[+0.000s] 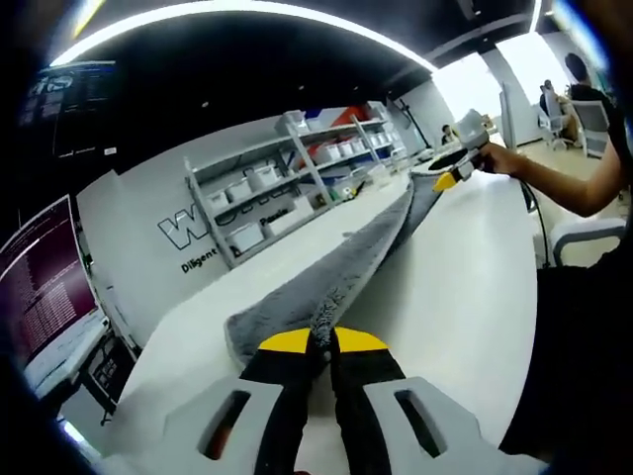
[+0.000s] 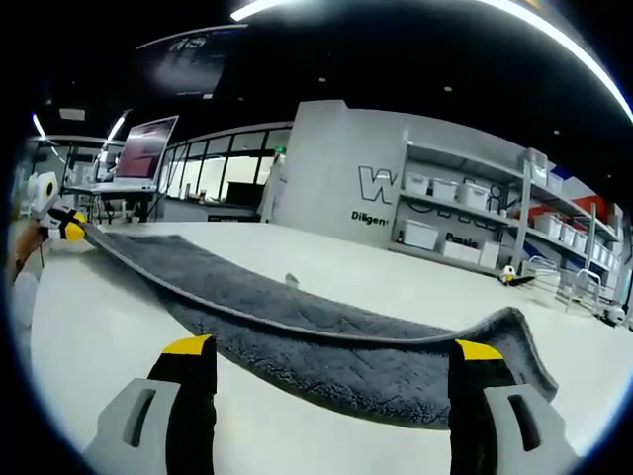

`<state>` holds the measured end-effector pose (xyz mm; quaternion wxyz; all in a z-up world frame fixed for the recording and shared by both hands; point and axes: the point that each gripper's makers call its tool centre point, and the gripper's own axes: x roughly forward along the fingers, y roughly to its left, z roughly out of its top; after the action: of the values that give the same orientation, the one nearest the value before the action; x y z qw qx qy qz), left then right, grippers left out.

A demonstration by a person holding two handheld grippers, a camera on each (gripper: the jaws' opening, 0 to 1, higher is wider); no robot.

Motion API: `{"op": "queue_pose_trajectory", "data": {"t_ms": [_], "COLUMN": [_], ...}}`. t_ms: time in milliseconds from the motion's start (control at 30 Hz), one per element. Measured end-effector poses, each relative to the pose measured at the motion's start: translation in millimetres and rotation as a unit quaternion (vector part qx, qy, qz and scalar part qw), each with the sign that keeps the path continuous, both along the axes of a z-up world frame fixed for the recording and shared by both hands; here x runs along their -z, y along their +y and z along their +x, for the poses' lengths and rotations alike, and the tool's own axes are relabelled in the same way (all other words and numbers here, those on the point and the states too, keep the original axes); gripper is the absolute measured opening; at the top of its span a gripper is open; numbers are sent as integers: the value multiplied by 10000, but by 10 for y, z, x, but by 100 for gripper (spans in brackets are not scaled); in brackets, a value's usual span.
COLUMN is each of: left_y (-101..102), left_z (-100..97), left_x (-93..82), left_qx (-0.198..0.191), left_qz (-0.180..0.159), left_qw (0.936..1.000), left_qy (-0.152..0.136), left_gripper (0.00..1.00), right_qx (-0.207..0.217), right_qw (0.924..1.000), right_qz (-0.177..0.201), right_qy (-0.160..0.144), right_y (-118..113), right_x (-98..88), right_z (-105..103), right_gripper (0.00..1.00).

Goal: Open the folded towel by lifting each exposed corner and separating the folded layers until the towel lies flat within the target outline without major curled edges

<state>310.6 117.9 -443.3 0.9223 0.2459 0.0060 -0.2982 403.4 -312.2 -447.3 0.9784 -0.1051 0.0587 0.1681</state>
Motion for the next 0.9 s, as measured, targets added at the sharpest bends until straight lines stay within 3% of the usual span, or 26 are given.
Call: {"op": "queue_pose_trajectory", "data": {"t_ms": [300, 600, 667, 767, 900], "left_y": [105, 102, 104, 75, 69], "left_z": [-14, -7, -5, -37, -73], "left_x": [1, 190, 204, 156, 143], "left_qx": [-129, -137, -144, -36, 38], "left_qz": [-56, 58, -5, -424, -501], "left_qw": [9999, 9993, 9991, 9979, 9969], "left_qy": [21, 354, 399, 482, 608], "left_gripper": [6, 9, 12, 21, 33], "right_qx": [-15, -30, -31, -37, -31], "right_qw": [10000, 10000, 10000, 10000, 10000], "right_qz": [-1, -19, -20, -28, -33], "right_qy": [8, 46, 40, 49, 44], "right_y": [5, 10, 12, 15, 11], "right_x": [5, 26, 24, 28, 26], "right_z": [-3, -2, -3, 0, 6], "right_gripper": [99, 99, 99, 99, 99]}}
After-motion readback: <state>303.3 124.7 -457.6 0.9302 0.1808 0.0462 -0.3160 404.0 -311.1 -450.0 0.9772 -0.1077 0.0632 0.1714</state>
